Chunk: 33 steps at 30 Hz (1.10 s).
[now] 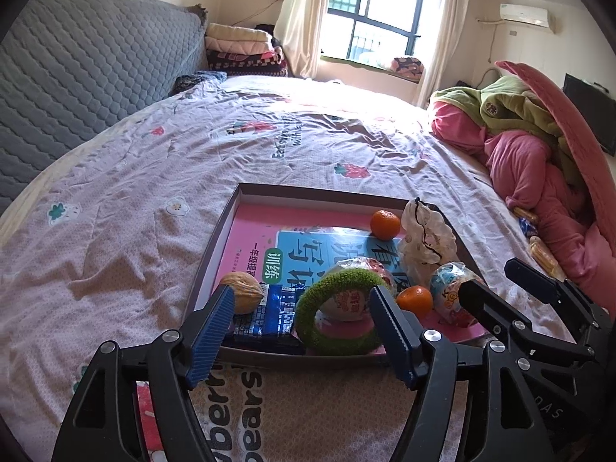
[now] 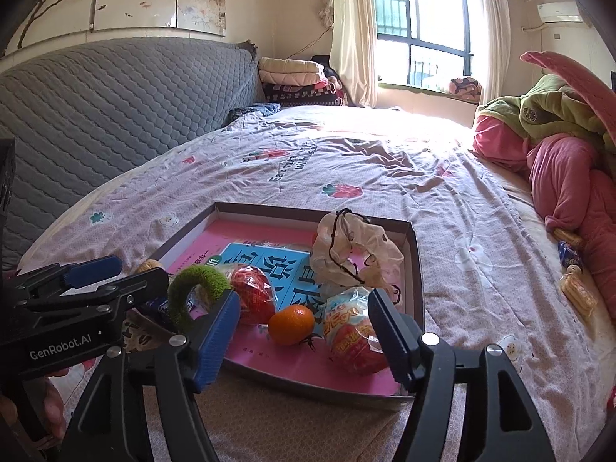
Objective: Organize objects
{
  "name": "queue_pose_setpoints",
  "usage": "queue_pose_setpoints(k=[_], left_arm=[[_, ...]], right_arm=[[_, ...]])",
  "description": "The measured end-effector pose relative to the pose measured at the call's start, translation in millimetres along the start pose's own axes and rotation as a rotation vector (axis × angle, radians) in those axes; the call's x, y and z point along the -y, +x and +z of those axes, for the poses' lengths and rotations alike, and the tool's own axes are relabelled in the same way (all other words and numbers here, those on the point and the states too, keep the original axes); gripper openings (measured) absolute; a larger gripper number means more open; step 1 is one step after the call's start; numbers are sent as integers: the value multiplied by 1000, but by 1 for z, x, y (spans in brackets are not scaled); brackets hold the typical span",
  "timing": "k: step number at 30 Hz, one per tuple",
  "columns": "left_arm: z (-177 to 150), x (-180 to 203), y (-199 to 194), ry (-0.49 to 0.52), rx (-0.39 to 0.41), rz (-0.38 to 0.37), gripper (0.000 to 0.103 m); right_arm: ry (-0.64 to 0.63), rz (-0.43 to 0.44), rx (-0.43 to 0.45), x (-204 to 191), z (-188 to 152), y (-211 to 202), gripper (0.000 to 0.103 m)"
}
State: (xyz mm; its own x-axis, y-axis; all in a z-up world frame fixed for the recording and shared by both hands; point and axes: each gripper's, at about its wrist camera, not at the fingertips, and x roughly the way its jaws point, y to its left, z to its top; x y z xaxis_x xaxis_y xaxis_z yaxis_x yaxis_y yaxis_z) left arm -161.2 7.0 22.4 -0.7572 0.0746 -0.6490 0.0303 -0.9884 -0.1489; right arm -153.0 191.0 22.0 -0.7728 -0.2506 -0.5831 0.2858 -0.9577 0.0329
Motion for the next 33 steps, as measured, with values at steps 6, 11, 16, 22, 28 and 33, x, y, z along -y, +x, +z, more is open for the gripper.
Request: queue_pose_setpoints(k=[6,11,16,22,28,33], left_arm=[[1,1,-15,-4,30,16,75],[2,1,-29,-11,52,13,76],[0,1,-43,-17,72,12,77],[-5,3,-56,-1,82,51,79],[-12,5,-66,10,92,53,80],[-19,2,-65,7,82,96,80]], right_arm=[[-1,-13,49,-2,5,-18,76],[-5,-27,93,-5,7,-36,78],[-21,-60,139,-8,8,-53,82],[-38,-95,169,-16,5,-67,90],[0,-81,162,-17,-2,-72,90],[26,-72,151,-17,-8,-73,90]])
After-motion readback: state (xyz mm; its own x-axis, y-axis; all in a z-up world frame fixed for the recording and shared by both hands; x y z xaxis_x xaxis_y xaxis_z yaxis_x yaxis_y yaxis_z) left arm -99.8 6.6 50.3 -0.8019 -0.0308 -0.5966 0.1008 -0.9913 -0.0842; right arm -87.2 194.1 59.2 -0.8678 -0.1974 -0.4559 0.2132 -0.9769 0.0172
